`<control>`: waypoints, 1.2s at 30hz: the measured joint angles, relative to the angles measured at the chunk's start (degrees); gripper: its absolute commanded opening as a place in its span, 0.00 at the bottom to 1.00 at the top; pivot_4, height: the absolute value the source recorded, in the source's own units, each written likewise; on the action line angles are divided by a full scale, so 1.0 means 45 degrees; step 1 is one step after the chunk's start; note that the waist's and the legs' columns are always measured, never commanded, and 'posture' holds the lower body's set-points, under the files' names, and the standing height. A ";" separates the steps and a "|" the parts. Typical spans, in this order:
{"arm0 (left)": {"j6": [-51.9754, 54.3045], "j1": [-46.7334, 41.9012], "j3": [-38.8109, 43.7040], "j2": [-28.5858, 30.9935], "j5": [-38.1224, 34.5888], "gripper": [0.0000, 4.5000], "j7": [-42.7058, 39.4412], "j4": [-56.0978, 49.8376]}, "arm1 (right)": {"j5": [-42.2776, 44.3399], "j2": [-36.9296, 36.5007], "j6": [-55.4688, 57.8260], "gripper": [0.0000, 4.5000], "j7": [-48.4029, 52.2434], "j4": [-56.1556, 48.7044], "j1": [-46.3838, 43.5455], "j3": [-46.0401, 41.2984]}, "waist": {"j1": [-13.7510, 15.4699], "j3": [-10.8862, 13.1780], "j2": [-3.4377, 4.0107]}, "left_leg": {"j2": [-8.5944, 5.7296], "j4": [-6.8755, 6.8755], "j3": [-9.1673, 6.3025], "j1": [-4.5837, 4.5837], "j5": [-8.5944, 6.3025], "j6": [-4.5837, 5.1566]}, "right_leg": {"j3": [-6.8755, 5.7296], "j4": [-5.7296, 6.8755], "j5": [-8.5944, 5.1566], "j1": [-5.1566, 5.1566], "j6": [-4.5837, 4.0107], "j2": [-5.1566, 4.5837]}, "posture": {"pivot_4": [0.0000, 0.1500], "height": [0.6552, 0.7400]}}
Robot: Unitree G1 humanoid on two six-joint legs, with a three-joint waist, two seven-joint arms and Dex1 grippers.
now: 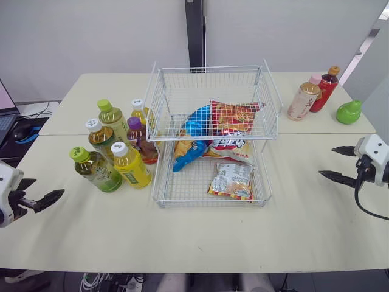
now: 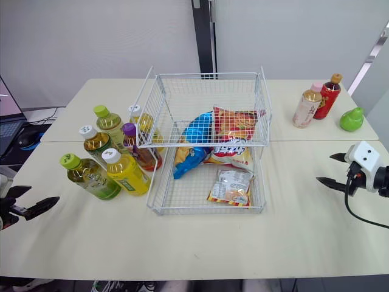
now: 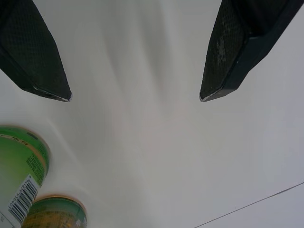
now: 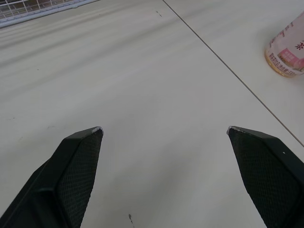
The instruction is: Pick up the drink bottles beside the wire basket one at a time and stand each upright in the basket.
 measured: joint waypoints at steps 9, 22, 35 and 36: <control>-0.0730 -0.0468 0.0612 0.0057 -0.0040 1.00 -0.0208 0.0968 | -0.0148 0.0268 -0.1276 1.00 -0.1407 0.0598 -0.0022 -0.0302 | 0.0000 0.0000 0.0000 | -0.0002 0.0000 0.0012 0.0002 0.0000 0.0000 | -0.0004 0.0004 0.0000 -0.0001 0.0000 0.0004 | 1.00 1.00; -0.1175 0.0463 0.1644 -0.0083 -0.0627 1.00 -0.1438 0.0987 | 0.0760 0.0265 -0.1036 1.00 -0.0497 0.0414 0.0502 -0.0968 | -0.0014 0.0000 0.0000 | 0.0004 0.0001 0.0018 0.0003 -0.0003 0.0003 | 0.0004 0.0005 0.0000 -0.0003 0.0000 0.0002 | 1.00 1.00; -0.0135 0.0248 0.1604 -0.0331 -0.1114 1.00 -0.1370 -0.0036 | 0.2067 0.0093 0.0455 1.00 -0.0019 -0.3475 0.1694 -0.1562 | -0.0023 0.0006 0.0012 | 0.0026 0.0002 0.0026 0.0001 -0.0004 0.0002 | 0.0012 0.0006 0.0000 -0.0010 0.0001 -0.0004 | 1.00 1.00; -0.0092 0.0145 0.1535 -0.0331 -0.1120 1.00 -0.1372 -0.0081 | 0.2747 -0.0104 0.1433 1.00 -0.0057 -0.4763 0.1762 -0.1960 | -0.0023 0.0009 0.0017 | 0.0039 0.0002 0.0028 -0.0004 -0.0004 0.0001 | 0.0013 0.0006 0.0000 -0.0018 0.0001 -0.0006 | 1.00 1.00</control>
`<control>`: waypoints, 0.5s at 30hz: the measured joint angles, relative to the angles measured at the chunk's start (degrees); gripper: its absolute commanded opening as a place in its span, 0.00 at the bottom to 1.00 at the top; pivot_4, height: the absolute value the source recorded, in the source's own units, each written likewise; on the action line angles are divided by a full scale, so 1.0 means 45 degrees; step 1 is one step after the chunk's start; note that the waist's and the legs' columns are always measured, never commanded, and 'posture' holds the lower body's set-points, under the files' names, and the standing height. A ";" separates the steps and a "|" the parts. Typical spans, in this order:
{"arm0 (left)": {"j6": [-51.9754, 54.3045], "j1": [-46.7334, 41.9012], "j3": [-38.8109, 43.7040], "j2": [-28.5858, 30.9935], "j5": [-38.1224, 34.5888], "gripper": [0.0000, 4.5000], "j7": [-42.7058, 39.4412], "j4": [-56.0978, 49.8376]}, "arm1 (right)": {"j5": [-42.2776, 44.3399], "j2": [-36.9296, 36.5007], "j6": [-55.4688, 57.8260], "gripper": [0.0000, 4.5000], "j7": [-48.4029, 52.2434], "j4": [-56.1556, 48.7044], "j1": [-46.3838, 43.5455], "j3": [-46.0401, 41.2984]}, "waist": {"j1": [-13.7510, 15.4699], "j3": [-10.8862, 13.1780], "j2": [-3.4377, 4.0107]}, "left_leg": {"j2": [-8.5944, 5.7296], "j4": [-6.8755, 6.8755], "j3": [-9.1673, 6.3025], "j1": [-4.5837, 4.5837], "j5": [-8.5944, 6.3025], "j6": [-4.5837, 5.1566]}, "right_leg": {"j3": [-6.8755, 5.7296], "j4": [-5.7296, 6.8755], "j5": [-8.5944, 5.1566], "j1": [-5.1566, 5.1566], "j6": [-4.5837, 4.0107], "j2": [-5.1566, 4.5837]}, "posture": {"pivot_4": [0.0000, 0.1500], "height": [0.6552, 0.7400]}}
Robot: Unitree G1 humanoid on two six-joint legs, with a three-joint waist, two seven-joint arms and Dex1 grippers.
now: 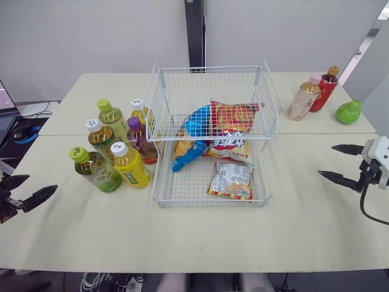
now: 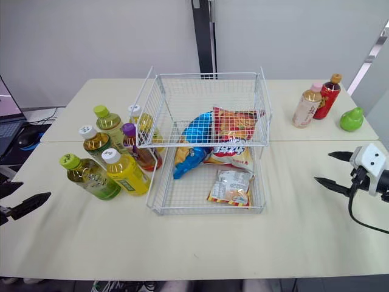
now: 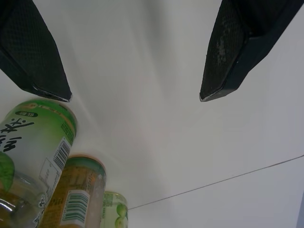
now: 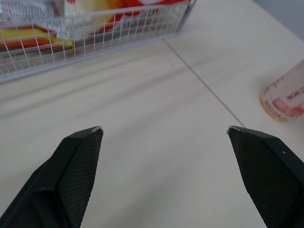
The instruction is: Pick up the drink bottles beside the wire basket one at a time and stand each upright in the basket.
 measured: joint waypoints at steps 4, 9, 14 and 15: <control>0.0133 -0.0079 -0.0019 0.0000 -0.0015 1.00 -0.0003 -0.0007 | 0.2445 -0.1064 0.2850 1.00 -0.0075 -0.3748 0.0000 -0.1196 | 0.0037 -0.0012 -0.0022 | 0.0078 0.0001 -0.0012 -0.0008 -0.0030 -0.0046 | -0.0011 -0.0008 -0.0016 -0.0010 -0.0043 0.0032 | 1.00 1.00; 0.0594 0.0172 0.0104 -0.0341 -0.0269 1.00 0.0089 -0.0516 | 0.4539 -0.1349 0.4999 1.00 -0.0374 -0.5666 -0.2457 -0.0302 | -0.0048 -0.0015 -0.0028 | 0.0121 0.0003 0.0029 -0.0006 -0.0036 -0.0057 | 0.0000 -0.0007 0.0008 -0.0036 -0.0104 0.0049 | 1.00 1.00; 0.1344 0.1313 0.0888 -0.0996 -0.0719 1.00 0.0390 -0.2096 | 0.5400 -0.0214 0.5799 1.00 -0.0394 -0.5958 -0.5458 0.1827 | -0.0010 -0.0021 -0.0073 | 0.0135 0.0000 0.0020 -0.0019 -0.0044 -0.0069 | 0.0000 -0.0014 0.0006 -0.0062 -0.0114 0.0060 | 1.00 1.00; 0.1592 0.1631 0.1265 -0.1157 -0.0893 1.00 0.0514 -0.2517 | 0.5401 0.0070 0.5960 1.00 -0.0244 -0.5882 -0.5760 0.2290 | -0.0001 -0.0020 -0.0079 | 0.0133 0.0002 0.0020 -0.0025 -0.0047 -0.0072 | 0.0001 -0.0015 0.0007 -0.0075 -0.0114 0.0059 | 1.00 1.00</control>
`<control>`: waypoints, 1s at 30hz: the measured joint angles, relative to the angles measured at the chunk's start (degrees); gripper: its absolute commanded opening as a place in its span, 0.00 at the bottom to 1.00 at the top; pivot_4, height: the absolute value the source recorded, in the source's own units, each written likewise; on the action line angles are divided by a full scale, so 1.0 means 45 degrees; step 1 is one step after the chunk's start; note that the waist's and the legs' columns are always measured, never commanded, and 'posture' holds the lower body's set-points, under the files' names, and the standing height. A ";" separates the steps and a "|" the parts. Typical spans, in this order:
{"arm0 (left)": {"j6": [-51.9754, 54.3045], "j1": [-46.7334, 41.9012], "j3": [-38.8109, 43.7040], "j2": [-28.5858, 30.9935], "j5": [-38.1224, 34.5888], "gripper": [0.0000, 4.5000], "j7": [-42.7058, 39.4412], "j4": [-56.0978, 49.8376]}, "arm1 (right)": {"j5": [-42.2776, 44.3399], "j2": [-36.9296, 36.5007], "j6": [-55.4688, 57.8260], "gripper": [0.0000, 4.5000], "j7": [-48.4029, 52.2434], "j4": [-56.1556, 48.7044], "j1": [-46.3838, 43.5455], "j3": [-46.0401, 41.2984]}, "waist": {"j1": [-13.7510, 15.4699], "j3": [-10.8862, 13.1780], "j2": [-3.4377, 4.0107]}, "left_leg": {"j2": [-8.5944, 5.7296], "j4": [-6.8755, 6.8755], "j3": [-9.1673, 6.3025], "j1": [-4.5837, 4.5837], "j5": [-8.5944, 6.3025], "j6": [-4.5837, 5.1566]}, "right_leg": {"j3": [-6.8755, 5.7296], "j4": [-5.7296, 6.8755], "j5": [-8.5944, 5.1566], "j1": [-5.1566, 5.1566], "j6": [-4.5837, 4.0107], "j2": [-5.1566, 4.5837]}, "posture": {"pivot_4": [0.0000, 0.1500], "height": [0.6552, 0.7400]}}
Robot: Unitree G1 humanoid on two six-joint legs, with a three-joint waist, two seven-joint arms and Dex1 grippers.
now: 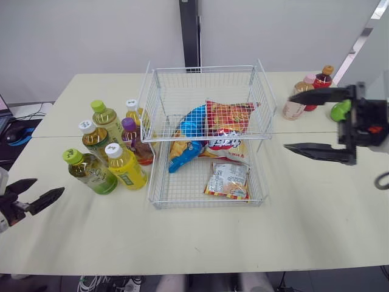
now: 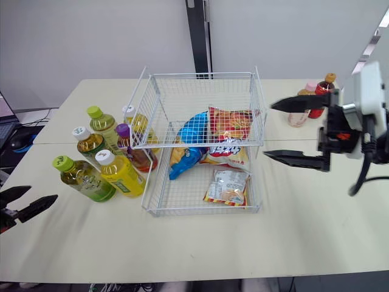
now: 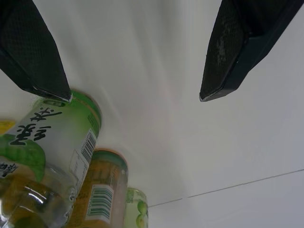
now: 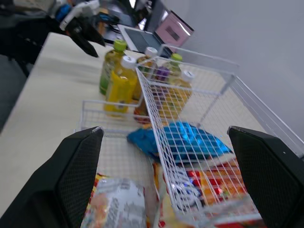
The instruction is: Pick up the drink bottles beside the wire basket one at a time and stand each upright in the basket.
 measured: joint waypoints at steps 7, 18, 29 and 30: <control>0.2357 0.1626 0.2155 -0.1268 -0.1939 1.00 0.1019 -0.3875 | -0.0184 0.1542 0.0199 1.00 0.0687 0.0627 -0.1085 0.1522 | 0.0097 -0.0007 -0.0014 | -0.0005 0.0015 -0.0004 -0.0015 -0.0001 -0.0001 | -0.0004 -0.0003 0.0004 0.0007 0.0005 0.0000 | 1.00 1.00; 0.4107 -0.0776 0.1699 -0.1604 -0.4190 1.00 0.3883 -0.6410 | -0.0625 0.2240 0.0205 1.00 0.1071 0.0987 -0.1420 0.1945 | 0.0098 -0.0010 -0.0019 | -0.0005 0.0024 0.0004 -0.0003 0.0001 -0.0003 | -0.0008 0.0008 0.0008 0.0024 0.0004 0.0033 | 1.00 1.00; 0.2833 -0.2269 -0.0406 -0.2375 -0.2704 1.00 0.5585 -0.5806 | -0.0685 0.2277 0.0107 1.00 0.1125 0.1009 -0.1393 0.1805 | 0.0047 -0.0010 -0.0019 | 0.0000 0.0022 0.0021 0.0003 0.0000 -0.0002 | -0.0002 0.0014 0.0014 0.0020 0.0010 0.0058 | 1.00 1.00; 0.2776 -0.2278 -0.0603 -0.2408 -0.2601 1.00 0.5664 -0.5808 | -0.0694 0.2281 0.0099 1.00 0.1145 0.1011 -0.1385 0.1805 | 0.0055 -0.0010 -0.0019 | 0.0000 0.0022 0.0021 0.0003 0.0000 -0.0002 | -0.0002 0.0014 0.0014 0.0021 0.0010 0.0058 | 1.00 1.00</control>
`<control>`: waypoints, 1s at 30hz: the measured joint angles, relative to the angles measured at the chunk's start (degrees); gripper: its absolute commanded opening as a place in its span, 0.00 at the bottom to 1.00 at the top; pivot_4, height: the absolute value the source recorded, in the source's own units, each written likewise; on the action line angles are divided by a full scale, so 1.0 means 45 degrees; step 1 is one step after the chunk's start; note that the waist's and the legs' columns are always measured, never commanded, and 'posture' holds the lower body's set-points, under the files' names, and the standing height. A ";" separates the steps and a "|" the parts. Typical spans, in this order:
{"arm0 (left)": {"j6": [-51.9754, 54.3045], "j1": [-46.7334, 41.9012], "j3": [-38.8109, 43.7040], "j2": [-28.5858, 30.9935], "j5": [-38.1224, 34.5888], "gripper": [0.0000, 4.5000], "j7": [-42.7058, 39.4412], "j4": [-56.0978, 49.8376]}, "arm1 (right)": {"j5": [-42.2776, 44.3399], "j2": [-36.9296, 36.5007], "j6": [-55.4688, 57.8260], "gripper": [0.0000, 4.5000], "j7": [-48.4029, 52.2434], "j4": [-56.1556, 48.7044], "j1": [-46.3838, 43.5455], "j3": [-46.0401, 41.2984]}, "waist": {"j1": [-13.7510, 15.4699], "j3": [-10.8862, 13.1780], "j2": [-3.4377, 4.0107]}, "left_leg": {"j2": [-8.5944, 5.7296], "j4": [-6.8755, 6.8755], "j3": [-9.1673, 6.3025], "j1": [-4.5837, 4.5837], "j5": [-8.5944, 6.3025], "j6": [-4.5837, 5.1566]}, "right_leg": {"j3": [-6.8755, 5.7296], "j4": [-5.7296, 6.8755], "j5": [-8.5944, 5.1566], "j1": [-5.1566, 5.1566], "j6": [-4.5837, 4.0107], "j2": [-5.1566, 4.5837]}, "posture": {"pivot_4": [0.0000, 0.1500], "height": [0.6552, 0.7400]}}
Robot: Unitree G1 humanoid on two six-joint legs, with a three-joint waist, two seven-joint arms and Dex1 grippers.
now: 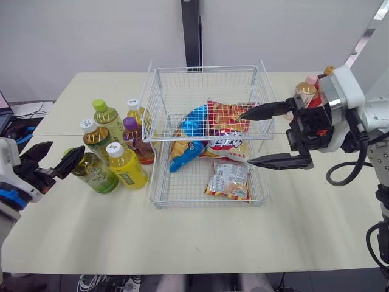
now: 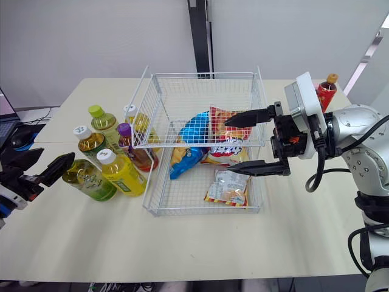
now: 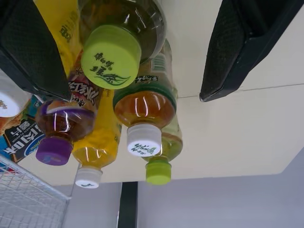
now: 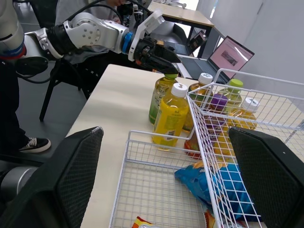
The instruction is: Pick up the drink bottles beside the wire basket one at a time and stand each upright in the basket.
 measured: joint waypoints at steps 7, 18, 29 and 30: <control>-0.0488 -0.0009 -0.0562 -0.0044 0.0661 1.00 0.0073 0.0016 | -0.0066 -0.0001 -0.0145 1.00 0.0280 0.0202 0.0017 -0.0036 | -0.0002 0.0000 0.0000 | 0.0000 0.0000 0.0000 0.0000 0.0000 0.0000 | 0.0000 0.0000 0.0000 -0.0001 0.0000 0.0001 | 1.00 1.00; -0.0334 -0.0187 -0.1148 -0.0045 0.0692 0.45 0.0231 0.0037 | -0.0070 -0.0004 -0.0206 1.00 0.0500 0.0390 0.0016 -0.0098 | 0.0001 0.0000 0.0000 | 0.0001 0.0000 -0.0001 0.0000 0.0000 0.0000 | -0.0001 0.0000 0.0000 -0.0001 0.0000 0.0002 | 1.00 1.00; -0.0437 0.0020 -0.1143 0.0033 0.0714 0.31 0.0020 -0.0004 | -0.0196 0.0044 -0.0169 1.00 0.0406 0.0604 -0.0295 -0.0097 | -0.0003 0.0000 0.0000 | 0.0001 -0.0001 -0.0002 0.0000 0.0000 0.0000 | -0.0001 0.0000 0.0000 -0.0002 -0.0001 0.0002 | 1.00 1.00; -0.0380 0.0076 -0.1085 0.0083 0.0647 0.31 -0.0055 -0.0043 | -0.0199 0.0112 -0.0154 1.00 0.0376 0.0631 -0.0402 -0.0097 | -0.0010 0.0000 0.0000 | 0.0002 -0.0001 -0.0001 0.0000 0.0000 0.0000 | 0.0001 0.0000 0.0000 -0.0003 0.0000 0.0002 | 1.00 1.00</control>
